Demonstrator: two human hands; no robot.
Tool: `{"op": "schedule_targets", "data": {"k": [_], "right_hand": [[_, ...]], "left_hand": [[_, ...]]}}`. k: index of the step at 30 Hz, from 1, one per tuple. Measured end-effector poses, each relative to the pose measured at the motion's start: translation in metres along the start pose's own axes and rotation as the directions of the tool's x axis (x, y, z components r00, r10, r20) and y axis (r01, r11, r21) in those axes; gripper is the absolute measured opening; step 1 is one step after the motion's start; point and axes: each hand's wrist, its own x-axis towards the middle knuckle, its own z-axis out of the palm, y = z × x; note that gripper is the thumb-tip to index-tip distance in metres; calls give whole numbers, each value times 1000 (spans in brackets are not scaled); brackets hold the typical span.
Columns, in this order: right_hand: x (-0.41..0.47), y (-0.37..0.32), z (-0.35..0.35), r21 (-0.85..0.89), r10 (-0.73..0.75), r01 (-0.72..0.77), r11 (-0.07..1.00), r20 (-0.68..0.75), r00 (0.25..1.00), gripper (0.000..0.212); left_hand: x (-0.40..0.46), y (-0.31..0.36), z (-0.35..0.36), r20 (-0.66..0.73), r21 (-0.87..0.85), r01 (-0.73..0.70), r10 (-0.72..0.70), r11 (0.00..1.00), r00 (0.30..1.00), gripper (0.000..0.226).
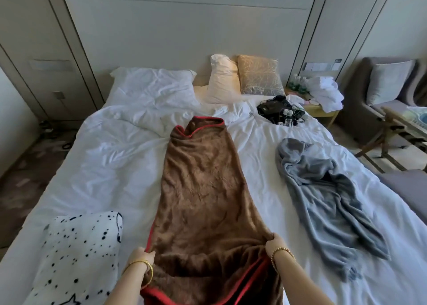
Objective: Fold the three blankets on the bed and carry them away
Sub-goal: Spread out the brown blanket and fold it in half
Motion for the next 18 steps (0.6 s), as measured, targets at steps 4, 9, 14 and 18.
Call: {"op": "schedule_targets", "data": {"k": [4,9,14,18], "right_hand": [[-24,23,-1,-31,3,-4,1000,-6,1000,35],[-42,61,-10,-60,55,-56,997,-31,998,65],[-66,96,-13,-157,7,-1,988,34,999,37],[-94,132,-15,-261,-45,75,962,118,992,49]], "left_hand": [[-13,-30,7,-33,-40,-15,14,999,999,24],[-40,-55,20,-92,-87,25,-33,996,995,47],[-70,-78,38,-1,-111,21,-21,994,1000,62],[-102,-106,61,74,-142,10,0,990,997,79]]}}
